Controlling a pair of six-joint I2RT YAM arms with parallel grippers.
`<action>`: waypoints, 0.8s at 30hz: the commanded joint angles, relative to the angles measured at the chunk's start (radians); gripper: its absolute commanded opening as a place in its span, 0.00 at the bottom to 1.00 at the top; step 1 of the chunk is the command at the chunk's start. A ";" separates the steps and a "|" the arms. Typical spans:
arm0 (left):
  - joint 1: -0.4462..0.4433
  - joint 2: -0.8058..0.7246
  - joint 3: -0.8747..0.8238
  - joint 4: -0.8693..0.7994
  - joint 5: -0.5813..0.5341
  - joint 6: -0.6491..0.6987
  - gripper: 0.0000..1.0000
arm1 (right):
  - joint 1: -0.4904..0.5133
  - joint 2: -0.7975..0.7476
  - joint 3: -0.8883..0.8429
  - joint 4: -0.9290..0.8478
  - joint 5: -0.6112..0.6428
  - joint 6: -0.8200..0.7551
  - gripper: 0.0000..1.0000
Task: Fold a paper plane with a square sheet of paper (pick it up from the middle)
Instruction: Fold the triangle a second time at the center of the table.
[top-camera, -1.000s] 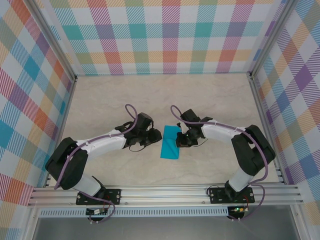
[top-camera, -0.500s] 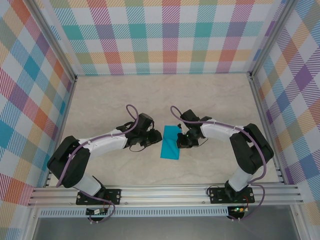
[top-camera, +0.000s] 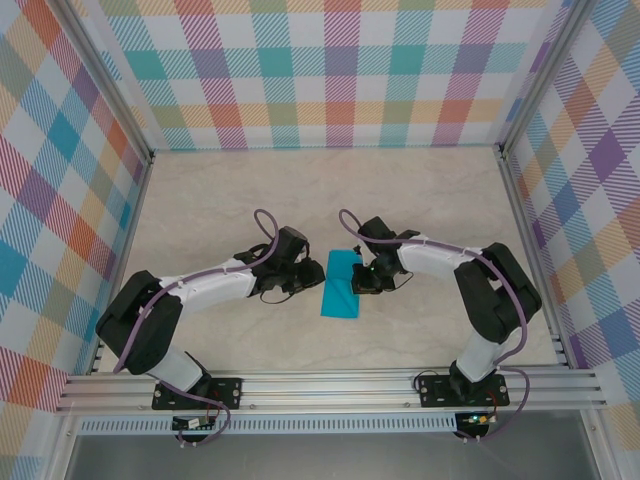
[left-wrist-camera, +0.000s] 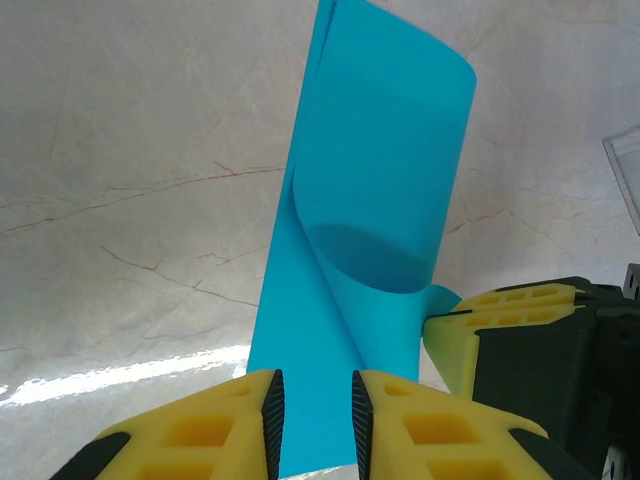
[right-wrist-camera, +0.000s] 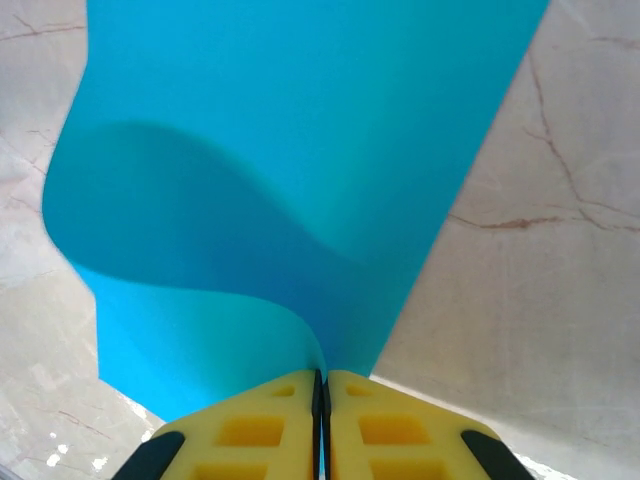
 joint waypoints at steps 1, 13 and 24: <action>-0.016 0.017 0.004 0.012 0.012 0.002 0.27 | -0.006 0.013 0.028 -0.032 0.017 0.005 0.11; -0.022 0.024 0.013 0.017 0.023 0.001 0.26 | -0.006 0.003 0.020 -0.038 0.025 0.015 0.12; -0.026 0.058 0.012 0.111 0.085 -0.033 0.06 | -0.008 0.020 0.015 -0.027 0.026 0.015 0.12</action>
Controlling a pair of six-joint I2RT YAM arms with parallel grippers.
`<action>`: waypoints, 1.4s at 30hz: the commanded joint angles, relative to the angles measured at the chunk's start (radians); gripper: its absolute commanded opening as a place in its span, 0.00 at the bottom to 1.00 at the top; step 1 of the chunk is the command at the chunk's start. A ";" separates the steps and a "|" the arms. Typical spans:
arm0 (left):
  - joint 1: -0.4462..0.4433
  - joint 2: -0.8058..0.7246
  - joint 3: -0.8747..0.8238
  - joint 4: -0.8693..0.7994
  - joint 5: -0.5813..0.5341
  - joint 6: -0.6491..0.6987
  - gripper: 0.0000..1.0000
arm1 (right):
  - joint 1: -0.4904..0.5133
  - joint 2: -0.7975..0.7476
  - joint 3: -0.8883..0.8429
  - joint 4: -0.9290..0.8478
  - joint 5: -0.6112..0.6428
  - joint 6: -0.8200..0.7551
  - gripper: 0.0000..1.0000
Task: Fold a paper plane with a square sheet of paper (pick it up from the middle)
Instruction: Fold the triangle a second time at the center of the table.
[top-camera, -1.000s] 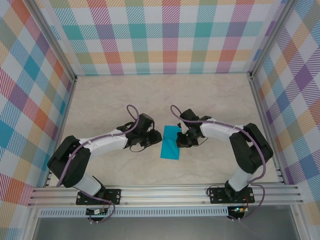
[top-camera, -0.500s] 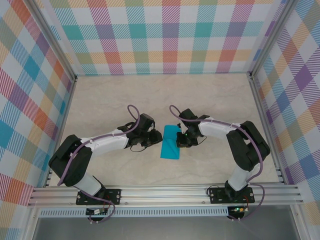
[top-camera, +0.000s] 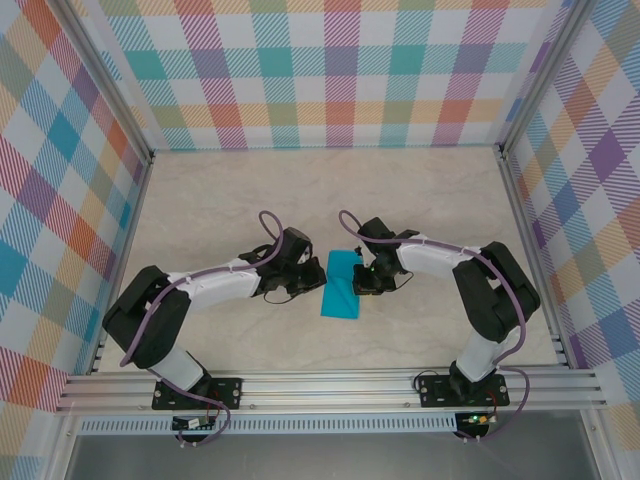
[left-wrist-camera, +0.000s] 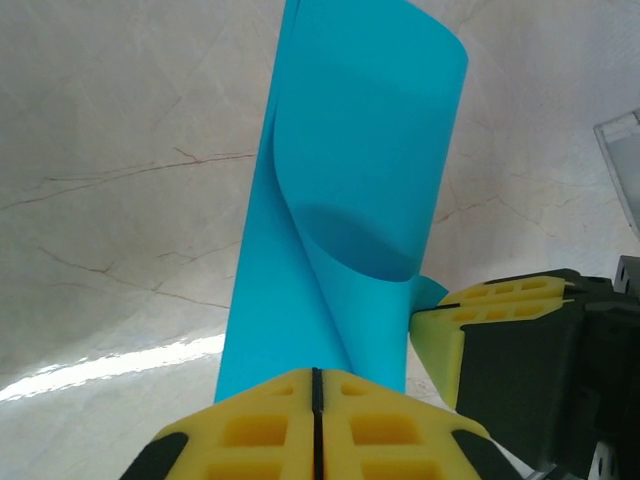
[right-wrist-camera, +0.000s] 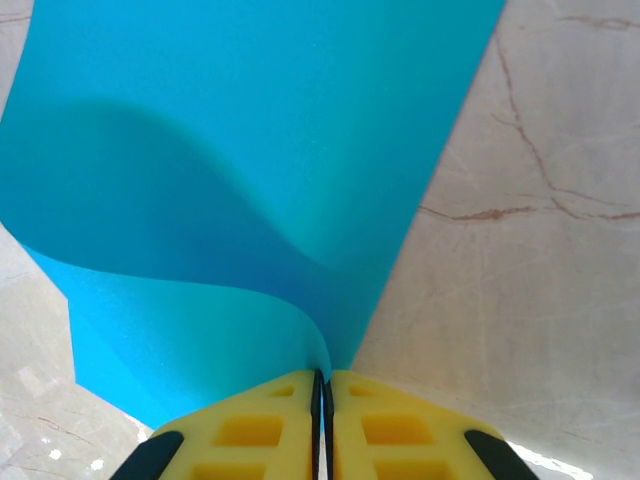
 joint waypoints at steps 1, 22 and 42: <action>-0.020 0.018 0.011 0.057 0.037 -0.020 0.05 | -0.008 0.015 0.015 -0.010 0.007 0.010 0.12; -0.065 0.125 0.022 0.211 0.081 -0.079 0.05 | -0.011 0.028 0.018 -0.007 0.004 0.009 0.12; -0.066 0.170 0.014 0.262 0.074 -0.091 0.06 | -0.017 0.036 0.015 -0.001 -0.001 0.008 0.12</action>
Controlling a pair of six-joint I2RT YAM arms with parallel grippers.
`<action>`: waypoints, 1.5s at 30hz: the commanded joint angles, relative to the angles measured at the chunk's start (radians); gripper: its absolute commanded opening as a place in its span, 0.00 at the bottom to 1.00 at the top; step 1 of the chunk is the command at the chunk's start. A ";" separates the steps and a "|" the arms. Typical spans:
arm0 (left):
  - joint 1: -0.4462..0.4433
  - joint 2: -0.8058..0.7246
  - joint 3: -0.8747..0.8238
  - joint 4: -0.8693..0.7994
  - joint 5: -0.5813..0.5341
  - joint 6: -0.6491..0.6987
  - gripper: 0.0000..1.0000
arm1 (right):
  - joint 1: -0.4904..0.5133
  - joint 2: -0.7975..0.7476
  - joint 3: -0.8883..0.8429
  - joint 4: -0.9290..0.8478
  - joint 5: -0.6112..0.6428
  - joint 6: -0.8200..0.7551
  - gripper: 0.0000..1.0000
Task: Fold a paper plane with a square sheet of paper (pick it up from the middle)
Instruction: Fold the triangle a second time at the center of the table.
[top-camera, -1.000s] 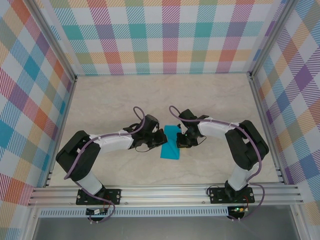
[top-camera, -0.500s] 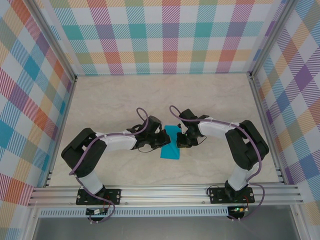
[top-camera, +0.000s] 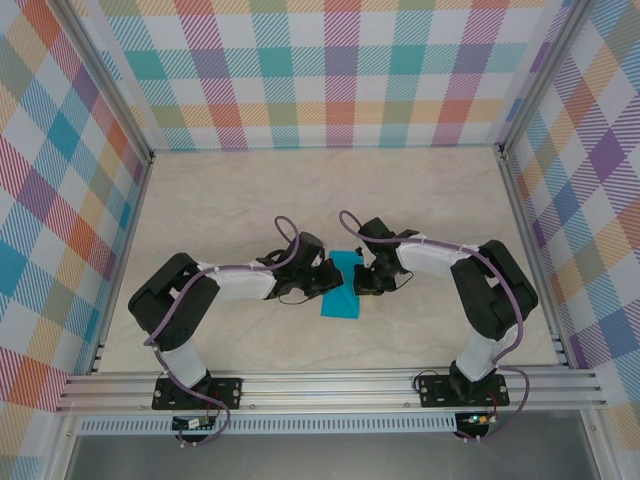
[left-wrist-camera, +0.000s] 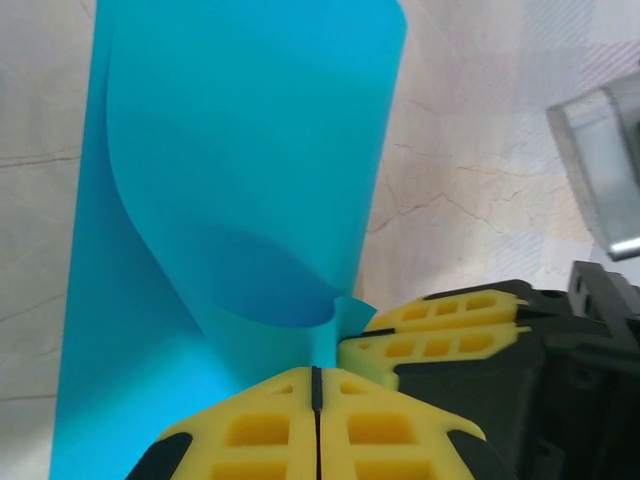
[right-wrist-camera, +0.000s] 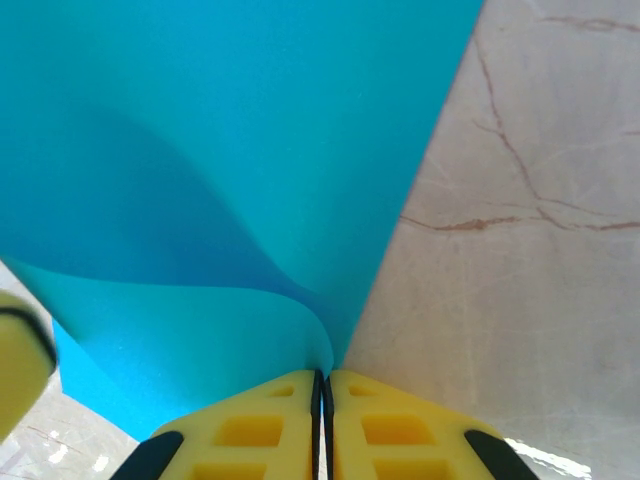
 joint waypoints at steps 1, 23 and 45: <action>-0.021 0.021 0.012 0.013 0.001 -0.002 0.06 | -0.009 0.021 0.015 -0.002 0.000 0.008 0.12; -0.029 0.091 -0.015 -0.049 -0.063 0.005 0.04 | -0.011 0.029 0.016 0.000 -0.006 0.011 0.13; -0.031 0.070 -0.008 -0.069 -0.063 0.031 0.04 | 0.010 -0.163 -0.185 0.255 -0.304 0.254 0.14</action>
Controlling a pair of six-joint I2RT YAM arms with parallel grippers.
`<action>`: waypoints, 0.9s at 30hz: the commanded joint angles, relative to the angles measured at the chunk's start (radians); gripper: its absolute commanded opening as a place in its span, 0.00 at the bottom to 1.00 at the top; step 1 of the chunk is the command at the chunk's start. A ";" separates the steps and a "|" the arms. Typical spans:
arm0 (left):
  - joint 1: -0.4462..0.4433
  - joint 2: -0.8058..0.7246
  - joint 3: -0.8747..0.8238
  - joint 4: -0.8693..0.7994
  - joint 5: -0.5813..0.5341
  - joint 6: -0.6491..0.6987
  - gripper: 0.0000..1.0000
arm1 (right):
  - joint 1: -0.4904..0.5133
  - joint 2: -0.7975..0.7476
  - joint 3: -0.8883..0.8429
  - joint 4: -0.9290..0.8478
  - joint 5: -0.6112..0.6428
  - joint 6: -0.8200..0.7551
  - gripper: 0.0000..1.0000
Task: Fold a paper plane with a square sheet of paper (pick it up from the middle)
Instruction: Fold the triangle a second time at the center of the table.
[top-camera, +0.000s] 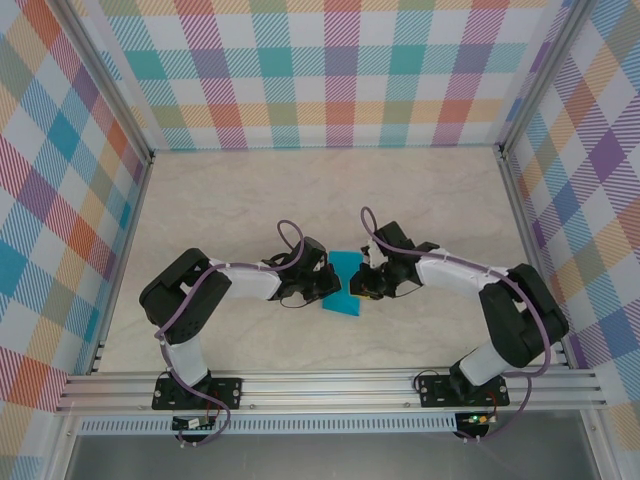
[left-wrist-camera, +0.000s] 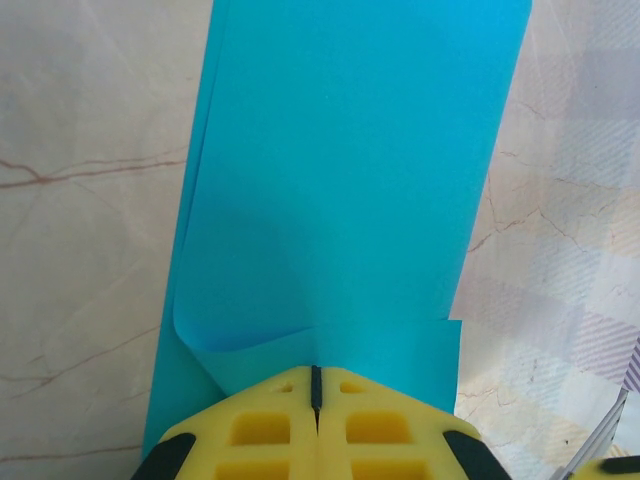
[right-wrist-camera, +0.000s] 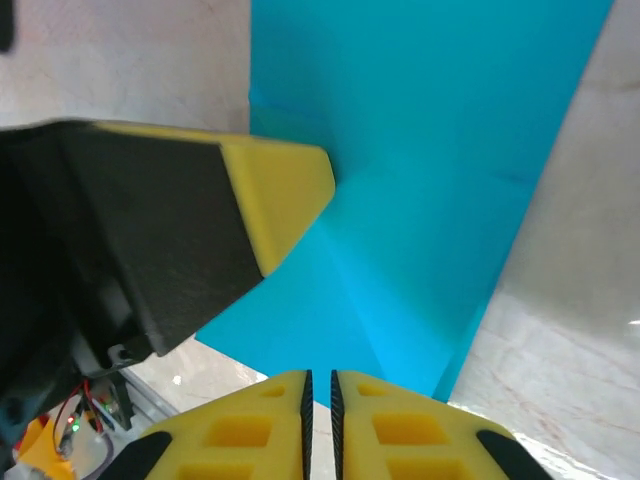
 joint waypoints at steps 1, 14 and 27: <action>-0.027 0.005 -0.007 -0.068 -0.021 0.026 0.04 | 0.014 0.039 -0.018 0.075 -0.069 0.058 0.13; -0.025 0.010 -0.002 -0.068 -0.015 0.030 0.04 | 0.021 0.100 -0.026 0.050 -0.039 0.045 0.13; -0.026 0.019 -0.010 -0.070 -0.020 0.031 0.04 | 0.021 0.108 -0.106 0.061 -0.006 0.043 0.14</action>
